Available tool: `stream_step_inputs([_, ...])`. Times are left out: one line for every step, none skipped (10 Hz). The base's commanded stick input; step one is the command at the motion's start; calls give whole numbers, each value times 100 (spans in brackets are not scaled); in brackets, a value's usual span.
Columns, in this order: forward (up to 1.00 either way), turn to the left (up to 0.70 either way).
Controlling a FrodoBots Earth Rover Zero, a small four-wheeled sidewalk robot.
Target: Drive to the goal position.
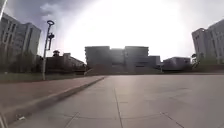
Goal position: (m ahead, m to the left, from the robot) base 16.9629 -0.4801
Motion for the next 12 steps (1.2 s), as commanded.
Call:
stream_step_inputs([100,0])
stream_step_inputs([100,0])
stream_step_inputs([100,0])
stream_step_inputs([100,0])
stream_step_inputs([100,0])
stream_step_inputs([100,0])
stream_step_inputs([100,0])
stream_step_inputs([100,0])
stream_step_inputs([100,0])
stream_step_inputs([100,0])
stream_step_inputs([100,0])
stream_step_inputs([100,0])
